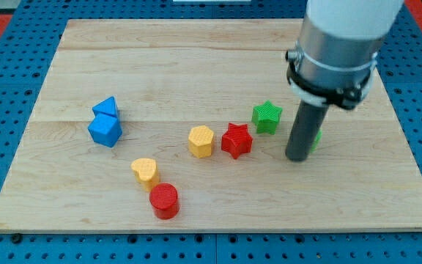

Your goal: Move the red star to the top right of the yellow hexagon

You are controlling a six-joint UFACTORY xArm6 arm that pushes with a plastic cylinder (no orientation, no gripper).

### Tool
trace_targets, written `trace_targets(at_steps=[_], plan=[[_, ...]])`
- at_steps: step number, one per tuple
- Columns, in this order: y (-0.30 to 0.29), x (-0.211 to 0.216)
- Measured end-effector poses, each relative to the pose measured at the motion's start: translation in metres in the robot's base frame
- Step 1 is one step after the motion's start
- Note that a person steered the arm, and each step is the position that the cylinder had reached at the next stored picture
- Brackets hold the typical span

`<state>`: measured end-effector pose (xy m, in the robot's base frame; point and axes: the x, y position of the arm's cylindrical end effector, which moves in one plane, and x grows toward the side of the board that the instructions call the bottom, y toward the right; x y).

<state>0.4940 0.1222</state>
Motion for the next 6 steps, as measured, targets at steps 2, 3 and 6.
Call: trace_targets(at_steps=[2,3,6], plan=[[0.0,-0.044],[0.0,0.034],[-0.096,-0.043]])
